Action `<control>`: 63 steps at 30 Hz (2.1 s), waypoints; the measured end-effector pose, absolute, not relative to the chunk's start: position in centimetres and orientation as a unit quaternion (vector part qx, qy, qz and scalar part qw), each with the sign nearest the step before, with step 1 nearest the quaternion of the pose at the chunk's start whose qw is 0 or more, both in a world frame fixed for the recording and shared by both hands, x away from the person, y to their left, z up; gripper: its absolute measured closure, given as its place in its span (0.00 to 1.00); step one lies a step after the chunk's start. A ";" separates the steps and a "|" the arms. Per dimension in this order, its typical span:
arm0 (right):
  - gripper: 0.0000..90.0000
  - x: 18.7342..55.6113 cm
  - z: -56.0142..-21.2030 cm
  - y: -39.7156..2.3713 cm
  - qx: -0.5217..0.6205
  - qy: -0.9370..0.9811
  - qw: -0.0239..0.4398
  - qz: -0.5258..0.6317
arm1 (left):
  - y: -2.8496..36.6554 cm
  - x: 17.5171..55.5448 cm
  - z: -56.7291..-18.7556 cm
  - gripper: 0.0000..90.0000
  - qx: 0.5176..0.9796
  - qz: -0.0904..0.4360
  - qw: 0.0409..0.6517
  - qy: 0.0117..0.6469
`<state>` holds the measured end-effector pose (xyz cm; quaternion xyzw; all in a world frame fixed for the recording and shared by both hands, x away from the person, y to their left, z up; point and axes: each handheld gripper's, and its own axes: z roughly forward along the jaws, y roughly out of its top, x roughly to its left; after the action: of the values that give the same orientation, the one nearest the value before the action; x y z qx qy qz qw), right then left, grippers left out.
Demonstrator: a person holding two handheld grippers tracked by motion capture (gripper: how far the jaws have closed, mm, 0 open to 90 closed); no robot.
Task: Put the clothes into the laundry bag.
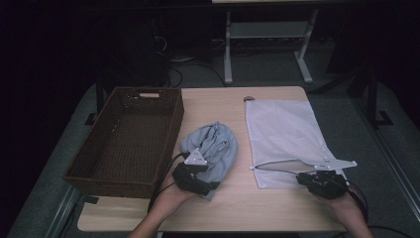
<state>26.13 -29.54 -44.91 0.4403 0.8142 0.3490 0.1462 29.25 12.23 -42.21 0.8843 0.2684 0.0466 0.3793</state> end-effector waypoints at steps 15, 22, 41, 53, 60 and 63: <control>0.99 26.5 -45.5 -31.5 0.464 0.819 0.154 0.300 | 12.3 29.3 -42.3 0.31 0.884 0.042 0.380 0.269; 1.00 27.1 -46.1 -30.8 0.458 0.831 0.138 0.284 | 12.3 29.3 -42.3 0.31 0.883 0.042 0.381 0.270; 1.00 25.8 -46.0 -25.1 0.367 0.875 0.111 0.295 | 12.4 29.3 -42.3 0.31 0.882 0.043 0.382 0.273; 1.00 24.7 -46.0 -20.6 0.305 0.897 0.077 0.309 | 12.4 29.3 -42.3 0.31 0.883 0.042 0.381 0.272; 1.00 24.1 -46.0 -18.4 0.276 0.906 0.060 0.315 | 12.3 29.3 -42.3 0.31 0.884 0.041 0.379 0.271; 0.99 23.9 -46.0 -17.3 0.261 0.910 0.055 0.318 | 12.3 29.3 -42.3 0.31 0.883 0.041 0.379 0.272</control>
<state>23.86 -17.25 -46.01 0.2612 0.9096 0.3182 0.0554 29.25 12.34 -42.26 0.8835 0.2718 0.0411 0.3793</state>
